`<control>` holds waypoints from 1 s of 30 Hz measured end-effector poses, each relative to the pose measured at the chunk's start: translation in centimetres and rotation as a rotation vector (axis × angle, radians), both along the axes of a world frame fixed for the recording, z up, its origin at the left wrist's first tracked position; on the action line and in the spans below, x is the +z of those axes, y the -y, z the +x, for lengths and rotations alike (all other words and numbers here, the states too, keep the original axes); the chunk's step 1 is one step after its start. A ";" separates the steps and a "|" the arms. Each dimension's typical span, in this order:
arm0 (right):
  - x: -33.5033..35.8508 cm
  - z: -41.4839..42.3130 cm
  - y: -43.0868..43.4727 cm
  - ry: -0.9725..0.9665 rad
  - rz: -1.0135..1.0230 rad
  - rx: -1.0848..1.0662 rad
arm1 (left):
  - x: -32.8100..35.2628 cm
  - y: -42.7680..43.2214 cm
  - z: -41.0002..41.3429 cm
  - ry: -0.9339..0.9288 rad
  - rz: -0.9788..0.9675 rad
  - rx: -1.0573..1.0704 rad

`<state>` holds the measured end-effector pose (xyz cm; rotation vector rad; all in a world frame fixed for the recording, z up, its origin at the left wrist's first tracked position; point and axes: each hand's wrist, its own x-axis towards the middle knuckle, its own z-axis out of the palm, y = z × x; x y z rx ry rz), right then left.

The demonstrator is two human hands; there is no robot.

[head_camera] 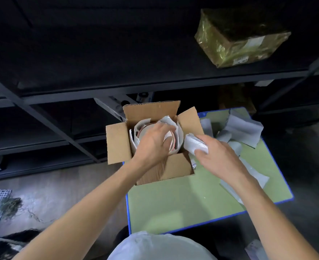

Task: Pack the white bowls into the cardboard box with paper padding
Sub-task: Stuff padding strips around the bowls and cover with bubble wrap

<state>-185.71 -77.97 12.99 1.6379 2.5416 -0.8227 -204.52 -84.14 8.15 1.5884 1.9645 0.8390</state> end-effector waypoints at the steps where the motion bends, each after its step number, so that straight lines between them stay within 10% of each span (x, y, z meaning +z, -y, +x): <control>1: 0.1 0.0 0.0 0.006 0.027 -0.005 | -0.2 -0.9 -0.2 -0.081 0.020 -0.053; 30: -0.2 -2.0 -3.8 -0.114 0.183 0.129 | -2.1 -4.1 -3.1 -0.447 0.121 -0.187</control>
